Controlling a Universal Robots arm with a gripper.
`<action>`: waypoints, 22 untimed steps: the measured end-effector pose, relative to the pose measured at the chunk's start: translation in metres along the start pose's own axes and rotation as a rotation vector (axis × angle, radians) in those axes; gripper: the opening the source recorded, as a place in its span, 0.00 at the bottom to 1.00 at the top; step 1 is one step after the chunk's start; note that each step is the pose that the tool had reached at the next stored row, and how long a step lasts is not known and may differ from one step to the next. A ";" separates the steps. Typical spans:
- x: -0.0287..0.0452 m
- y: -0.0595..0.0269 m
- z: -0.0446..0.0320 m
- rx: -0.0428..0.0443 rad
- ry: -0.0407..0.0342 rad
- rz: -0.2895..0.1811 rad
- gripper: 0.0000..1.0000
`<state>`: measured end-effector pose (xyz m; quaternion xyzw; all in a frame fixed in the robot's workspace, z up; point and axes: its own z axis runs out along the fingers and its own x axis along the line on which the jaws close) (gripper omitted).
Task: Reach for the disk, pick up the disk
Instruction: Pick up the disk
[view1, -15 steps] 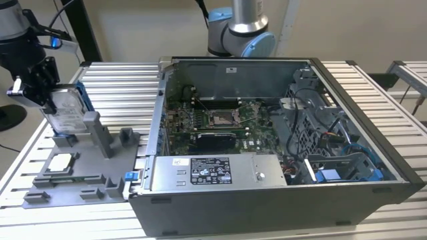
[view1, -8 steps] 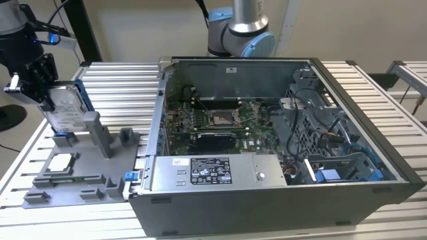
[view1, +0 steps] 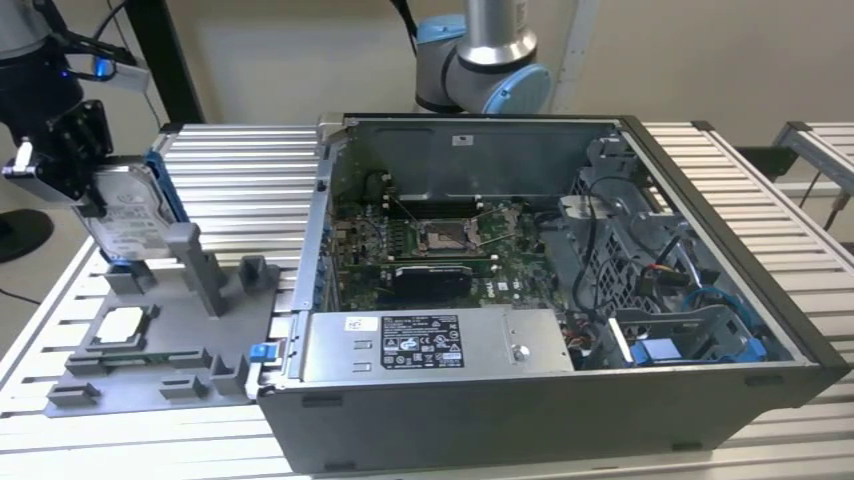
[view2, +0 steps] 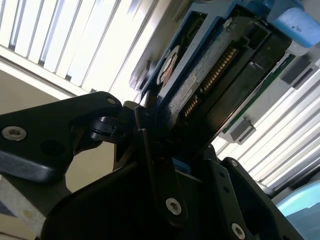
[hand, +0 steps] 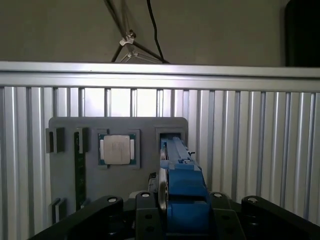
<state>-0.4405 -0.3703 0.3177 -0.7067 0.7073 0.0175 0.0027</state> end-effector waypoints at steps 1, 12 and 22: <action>0.0000 0.0000 -0.0011 0.0000 0.0000 0.000 0.00; -0.0004 0.0003 -0.0128 0.0000 0.0000 0.000 0.00; -0.0006 0.0004 -0.0211 0.0001 0.0000 0.000 0.00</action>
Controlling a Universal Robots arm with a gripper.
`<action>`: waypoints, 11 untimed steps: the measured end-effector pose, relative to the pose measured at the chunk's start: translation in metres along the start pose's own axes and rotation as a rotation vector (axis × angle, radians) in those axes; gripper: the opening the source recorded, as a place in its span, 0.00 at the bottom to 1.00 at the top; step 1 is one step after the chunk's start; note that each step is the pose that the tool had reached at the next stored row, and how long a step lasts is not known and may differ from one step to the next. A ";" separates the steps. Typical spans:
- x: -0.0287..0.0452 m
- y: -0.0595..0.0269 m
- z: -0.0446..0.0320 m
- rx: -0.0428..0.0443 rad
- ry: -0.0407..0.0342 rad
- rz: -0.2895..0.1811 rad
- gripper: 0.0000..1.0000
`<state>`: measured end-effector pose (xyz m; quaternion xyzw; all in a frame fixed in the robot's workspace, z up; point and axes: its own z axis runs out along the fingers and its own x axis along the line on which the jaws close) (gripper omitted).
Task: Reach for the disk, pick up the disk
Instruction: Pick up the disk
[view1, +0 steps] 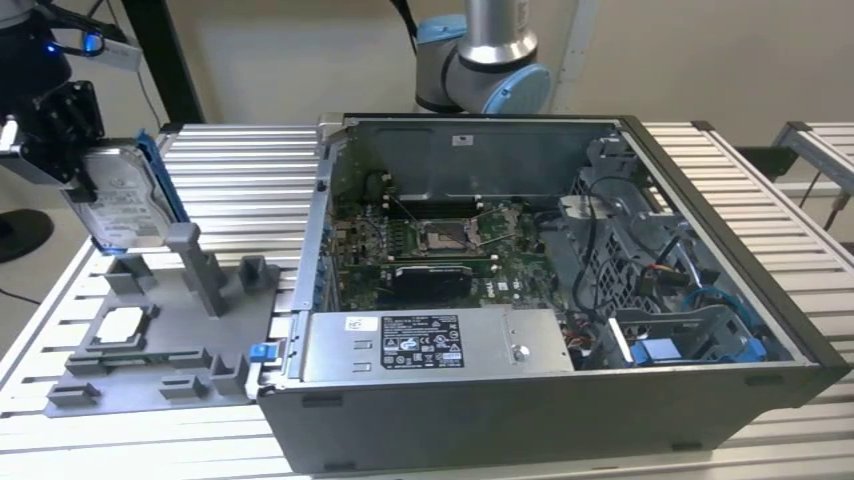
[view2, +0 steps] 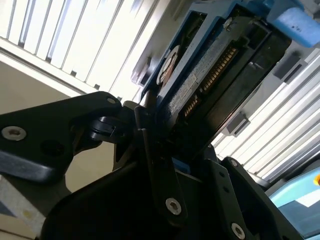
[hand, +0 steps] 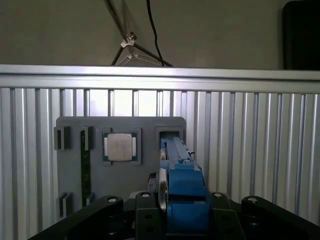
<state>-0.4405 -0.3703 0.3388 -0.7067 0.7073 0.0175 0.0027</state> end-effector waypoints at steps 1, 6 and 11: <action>0.0000 0.0000 -0.0013 -0.0001 0.0001 0.000 0.00; -0.0002 0.0001 -0.0073 -0.0001 0.0001 0.000 0.00; -0.0004 0.0003 -0.0127 0.0000 0.0000 0.000 0.00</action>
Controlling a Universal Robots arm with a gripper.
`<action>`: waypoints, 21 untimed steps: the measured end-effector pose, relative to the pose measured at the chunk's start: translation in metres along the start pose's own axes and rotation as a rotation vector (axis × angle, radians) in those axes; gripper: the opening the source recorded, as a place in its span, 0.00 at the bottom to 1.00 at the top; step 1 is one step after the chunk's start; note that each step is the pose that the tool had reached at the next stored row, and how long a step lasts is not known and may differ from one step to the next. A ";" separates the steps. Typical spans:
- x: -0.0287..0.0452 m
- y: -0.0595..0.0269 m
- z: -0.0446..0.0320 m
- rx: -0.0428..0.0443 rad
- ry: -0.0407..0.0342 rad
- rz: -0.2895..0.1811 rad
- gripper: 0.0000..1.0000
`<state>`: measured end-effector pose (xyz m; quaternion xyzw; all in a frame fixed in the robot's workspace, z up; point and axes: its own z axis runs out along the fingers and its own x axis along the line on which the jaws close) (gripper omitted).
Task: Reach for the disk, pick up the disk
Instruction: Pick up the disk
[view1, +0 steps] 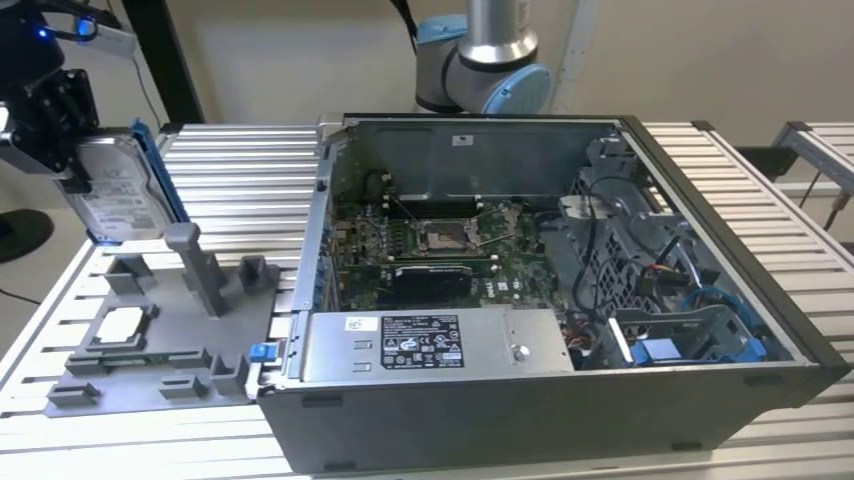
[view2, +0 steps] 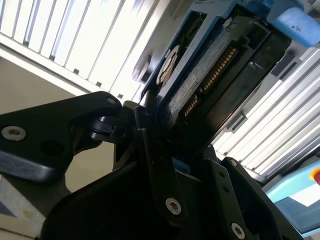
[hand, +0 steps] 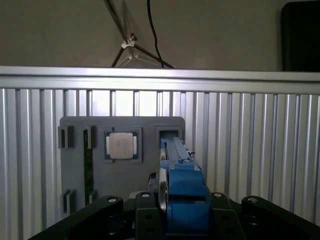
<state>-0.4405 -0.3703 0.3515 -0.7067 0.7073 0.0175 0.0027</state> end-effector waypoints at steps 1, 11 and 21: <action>0.0000 0.0000 -0.0010 0.0000 0.0000 0.000 0.00; -0.0003 0.0002 -0.0114 0.0000 0.0000 0.000 0.00; -0.0006 0.0004 -0.0215 -0.0001 0.0001 0.000 0.00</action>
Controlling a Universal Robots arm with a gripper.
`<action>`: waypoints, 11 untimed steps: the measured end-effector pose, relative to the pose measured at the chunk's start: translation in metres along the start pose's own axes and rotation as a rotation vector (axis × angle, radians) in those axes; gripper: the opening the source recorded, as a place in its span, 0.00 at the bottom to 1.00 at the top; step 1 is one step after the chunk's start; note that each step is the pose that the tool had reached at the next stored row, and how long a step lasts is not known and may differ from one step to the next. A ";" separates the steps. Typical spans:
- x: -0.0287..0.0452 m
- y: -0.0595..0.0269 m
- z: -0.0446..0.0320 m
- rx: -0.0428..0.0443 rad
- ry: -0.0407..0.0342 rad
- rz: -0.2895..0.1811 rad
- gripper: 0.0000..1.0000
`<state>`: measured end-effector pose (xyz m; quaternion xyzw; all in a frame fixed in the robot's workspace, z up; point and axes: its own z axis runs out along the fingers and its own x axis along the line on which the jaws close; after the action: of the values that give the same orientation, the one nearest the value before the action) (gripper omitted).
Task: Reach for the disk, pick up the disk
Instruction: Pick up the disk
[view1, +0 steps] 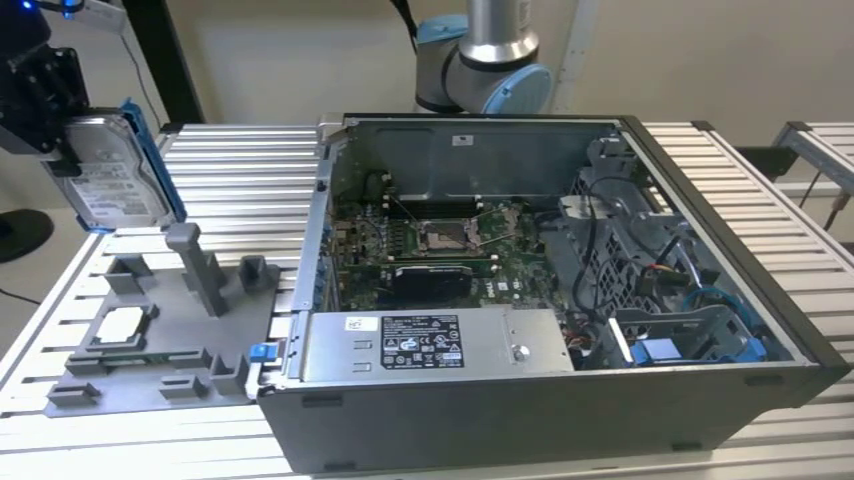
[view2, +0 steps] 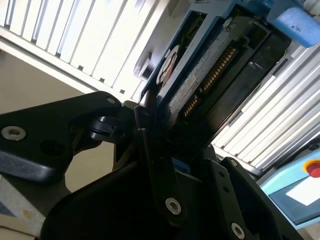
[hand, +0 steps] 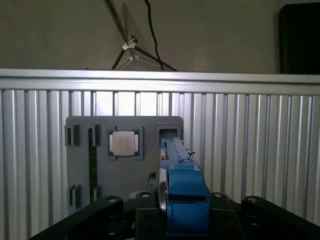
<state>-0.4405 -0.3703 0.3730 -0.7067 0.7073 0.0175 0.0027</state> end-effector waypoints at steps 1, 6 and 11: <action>0.0000 0.0000 -0.0010 0.0001 0.0000 0.000 0.00; -0.0002 0.0001 -0.0059 0.0001 0.0000 0.000 0.00; -0.0003 0.0002 -0.0107 0.0000 0.0000 0.000 0.00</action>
<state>-0.4405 -0.3704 0.3837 -0.7068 0.7072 0.0175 0.0027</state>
